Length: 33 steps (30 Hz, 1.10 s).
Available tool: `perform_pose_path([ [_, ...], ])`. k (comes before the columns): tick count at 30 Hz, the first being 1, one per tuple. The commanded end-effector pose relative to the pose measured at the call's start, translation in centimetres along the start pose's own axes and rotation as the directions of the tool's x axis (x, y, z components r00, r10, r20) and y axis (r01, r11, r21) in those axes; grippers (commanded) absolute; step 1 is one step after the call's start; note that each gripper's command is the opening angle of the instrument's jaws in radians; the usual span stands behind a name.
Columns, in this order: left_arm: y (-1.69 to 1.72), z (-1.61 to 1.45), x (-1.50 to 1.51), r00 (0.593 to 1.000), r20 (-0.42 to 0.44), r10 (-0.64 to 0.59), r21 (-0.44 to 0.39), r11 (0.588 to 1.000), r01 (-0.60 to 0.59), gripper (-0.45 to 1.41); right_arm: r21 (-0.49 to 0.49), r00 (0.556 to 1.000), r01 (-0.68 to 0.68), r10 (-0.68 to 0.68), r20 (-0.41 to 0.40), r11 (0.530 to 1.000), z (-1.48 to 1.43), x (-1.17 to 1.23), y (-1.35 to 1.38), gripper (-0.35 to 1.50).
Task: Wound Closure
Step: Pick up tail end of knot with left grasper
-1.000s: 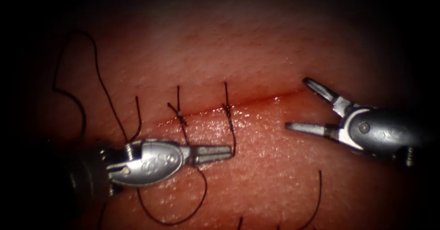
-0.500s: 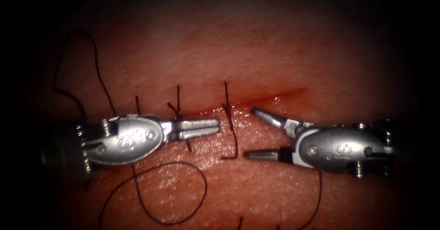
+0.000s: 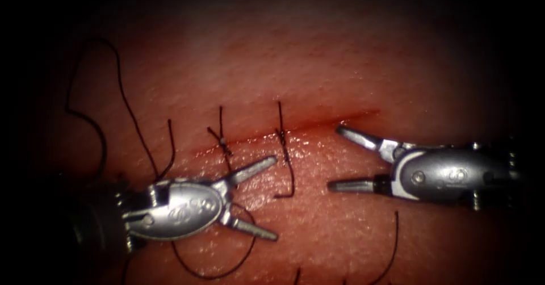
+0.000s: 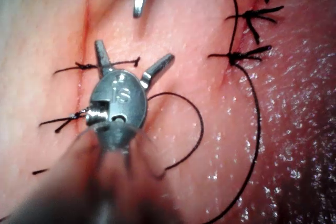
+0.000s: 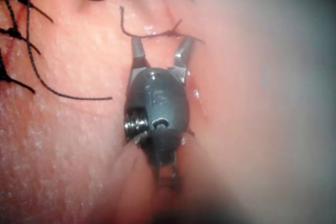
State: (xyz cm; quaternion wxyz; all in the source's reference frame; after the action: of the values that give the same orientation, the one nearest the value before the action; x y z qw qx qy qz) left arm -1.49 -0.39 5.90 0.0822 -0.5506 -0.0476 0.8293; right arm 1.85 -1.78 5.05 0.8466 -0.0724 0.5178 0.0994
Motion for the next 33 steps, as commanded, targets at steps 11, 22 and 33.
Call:
perform_pose_path([
  [11, -0.14, 0.22, -0.21, 1.0, 0.025, -0.006, -0.006, 1.0, 0.006, 0.22, -0.003, 1.0, 0.001, -0.001, 0.0, 1.0, 0.1, 0.03, -0.01, 1.23],
  [22, -0.19, 0.26, -0.25, 1.0, 0.0, -0.005, -0.025, 1.0, 0.005, -0.45, -0.007, 1.0, 0.001, -0.001, 0.0, 1.0, 0.11, 0.03, -0.01, 1.18],
  [33, -0.36, 0.02, -0.17, 0.998, -0.056, -0.016, -0.029, 0.999, 0.015, -0.45, -0.024, 1.0, 0.014, -0.014, 0.004, 1.0, 0.27, 0.01, -0.17, 1.35],
])
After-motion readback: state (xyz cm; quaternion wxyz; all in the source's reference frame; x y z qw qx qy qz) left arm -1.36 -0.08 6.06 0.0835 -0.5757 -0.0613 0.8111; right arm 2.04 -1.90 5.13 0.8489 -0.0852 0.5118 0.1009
